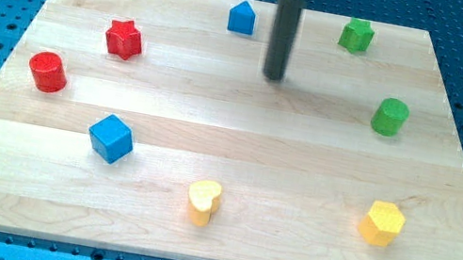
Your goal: Move your hand above the green circle
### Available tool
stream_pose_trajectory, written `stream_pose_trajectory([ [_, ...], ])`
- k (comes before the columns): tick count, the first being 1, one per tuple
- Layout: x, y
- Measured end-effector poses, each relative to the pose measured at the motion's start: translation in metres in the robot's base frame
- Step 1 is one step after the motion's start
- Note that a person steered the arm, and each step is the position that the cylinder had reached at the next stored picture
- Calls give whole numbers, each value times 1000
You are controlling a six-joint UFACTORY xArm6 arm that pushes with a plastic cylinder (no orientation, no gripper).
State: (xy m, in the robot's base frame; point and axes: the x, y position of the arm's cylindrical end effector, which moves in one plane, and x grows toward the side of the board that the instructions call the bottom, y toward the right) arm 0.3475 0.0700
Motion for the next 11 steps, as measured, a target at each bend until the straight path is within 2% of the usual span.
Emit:
stream_pose_trajectory([
  [2, 0, 35],
  [7, 2, 60],
  [8, 13, 87],
  [9, -35, 154],
  [10, -103, 166],
  [11, -139, 154],
])
